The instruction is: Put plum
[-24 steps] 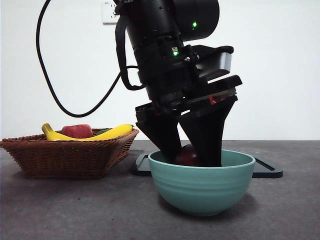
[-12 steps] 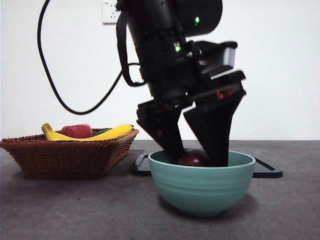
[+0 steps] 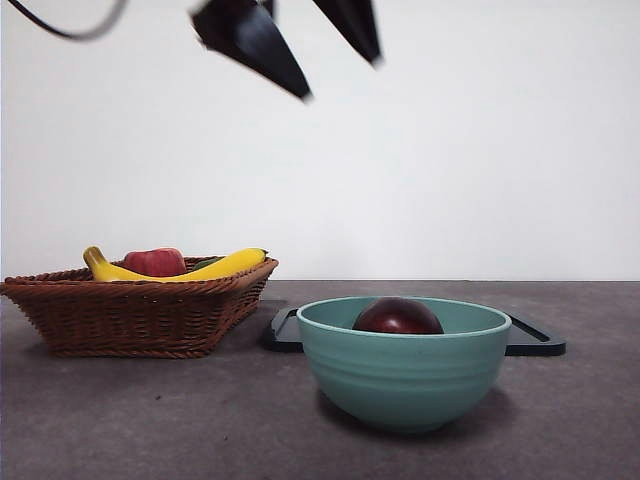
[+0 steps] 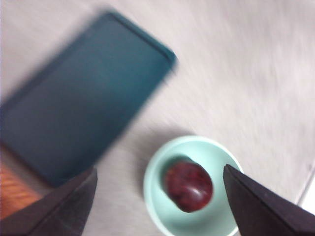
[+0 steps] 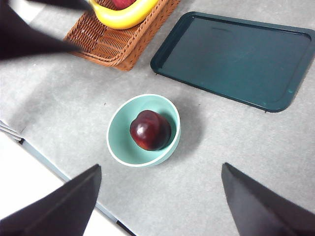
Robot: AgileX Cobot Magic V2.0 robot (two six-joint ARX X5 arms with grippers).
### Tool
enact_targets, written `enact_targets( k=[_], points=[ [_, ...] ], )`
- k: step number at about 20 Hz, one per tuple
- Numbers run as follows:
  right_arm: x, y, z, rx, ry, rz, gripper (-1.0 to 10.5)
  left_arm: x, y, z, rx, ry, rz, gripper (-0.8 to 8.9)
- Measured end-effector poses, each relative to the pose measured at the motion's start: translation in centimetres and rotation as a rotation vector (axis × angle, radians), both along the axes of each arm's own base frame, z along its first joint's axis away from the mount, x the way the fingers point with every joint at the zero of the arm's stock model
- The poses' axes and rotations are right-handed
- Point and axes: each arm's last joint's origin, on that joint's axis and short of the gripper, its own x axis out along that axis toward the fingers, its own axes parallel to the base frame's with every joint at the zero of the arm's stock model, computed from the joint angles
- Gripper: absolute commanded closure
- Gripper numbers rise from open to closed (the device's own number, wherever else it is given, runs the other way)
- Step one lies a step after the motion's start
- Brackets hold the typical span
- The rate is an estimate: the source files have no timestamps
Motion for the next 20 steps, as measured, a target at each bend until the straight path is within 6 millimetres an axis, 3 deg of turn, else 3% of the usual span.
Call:
enact_targets(
  k=[4,8,11,16,20],
  points=[
    [0.0,0.0,0.0,0.0,0.0,0.0,5.6,-0.8,4.9,3.2,-0.056,-0.037,0.111,4.04],
    [0.0,0.0,0.0,0.0,0.0,0.0,5.6,-2.2,8.5,4.3,-0.143,-0.018,0.121,4.04],
    [0.0,0.0,0.0,0.001,-0.007,0.0,5.6,-3.5,9.7,2.4,-0.143,0.031,0.114,4.04],
    [0.0,0.0,0.0,0.001,-0.007,0.0,5.6,-5.8,10.9,-3.4,-0.15,0.234,0.029,4.09],
    [0.0,0.0,0.0,0.001,-0.007,0.0,5.6,-6.4,11.0,-4.7,-0.161,0.304,-0.009,4.09]
  ],
)
